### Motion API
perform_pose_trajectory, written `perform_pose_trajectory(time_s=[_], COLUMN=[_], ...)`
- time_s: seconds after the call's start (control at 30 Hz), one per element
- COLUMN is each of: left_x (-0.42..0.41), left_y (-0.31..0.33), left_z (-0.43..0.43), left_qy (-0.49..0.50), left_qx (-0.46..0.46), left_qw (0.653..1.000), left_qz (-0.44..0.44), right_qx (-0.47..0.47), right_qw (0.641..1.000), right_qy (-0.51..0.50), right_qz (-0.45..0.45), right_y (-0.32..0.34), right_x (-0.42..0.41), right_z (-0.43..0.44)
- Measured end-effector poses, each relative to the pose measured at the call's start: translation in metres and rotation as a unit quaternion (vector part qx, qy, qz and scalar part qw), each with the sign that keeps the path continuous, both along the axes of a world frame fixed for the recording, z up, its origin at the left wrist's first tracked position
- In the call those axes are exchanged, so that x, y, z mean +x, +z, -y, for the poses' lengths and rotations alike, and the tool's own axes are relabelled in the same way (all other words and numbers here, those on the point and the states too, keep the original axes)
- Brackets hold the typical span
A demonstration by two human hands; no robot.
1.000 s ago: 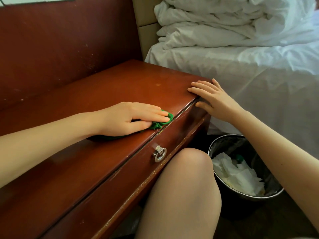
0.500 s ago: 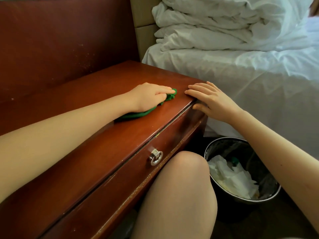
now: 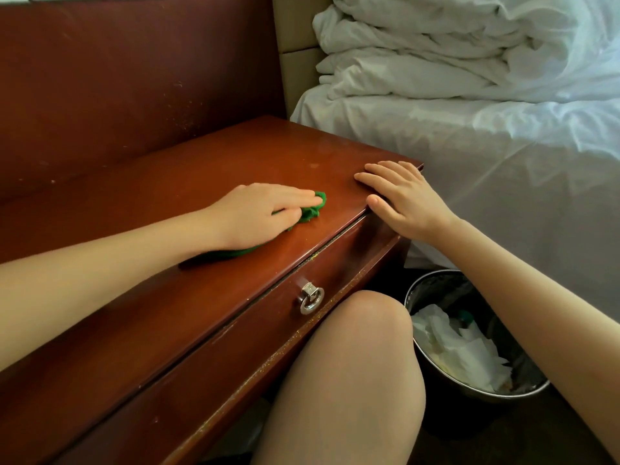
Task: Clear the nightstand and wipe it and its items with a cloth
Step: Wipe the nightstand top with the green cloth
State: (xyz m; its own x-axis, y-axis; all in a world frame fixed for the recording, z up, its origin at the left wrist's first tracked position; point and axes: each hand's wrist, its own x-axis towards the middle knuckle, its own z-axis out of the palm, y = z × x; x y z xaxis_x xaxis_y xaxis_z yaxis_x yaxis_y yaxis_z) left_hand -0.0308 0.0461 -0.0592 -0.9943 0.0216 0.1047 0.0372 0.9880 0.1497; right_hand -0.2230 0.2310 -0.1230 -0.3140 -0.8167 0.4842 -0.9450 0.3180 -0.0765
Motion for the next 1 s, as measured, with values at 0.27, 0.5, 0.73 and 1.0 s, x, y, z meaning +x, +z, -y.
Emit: perform_pose_trajectory(time_s=[0.27, 0.5, 0.73, 1.0], left_x=[0.020, -0.008, -0.070, -0.105], left_y=[0.000, -0.001, -0.003, -0.003], left_z=[-0.016, -0.014, 0.024, 0.074], left_qy=[-0.115, -0.094, 0.035, 0.224], left_qx=[0.011, 0.020, 0.019, 0.022], left_qw=[0.992, 0.995, 0.998, 0.972], left_qz=[0.044, 0.033, -0.057, -0.070], right_qx=[-0.014, -0.101, -0.132, -0.120], right_qw=[1.000, 0.994, 0.991, 0.993], right_qy=[0.015, 0.019, 0.017, 0.007], right_qz=[0.008, -0.026, -0.034, -0.016], right_y=[0.005, -0.006, -0.009, -0.008], right_x=[-0.002, -0.003, -0.002, 0.001], right_z=[0.009, 0.016, 0.020, 0.018])
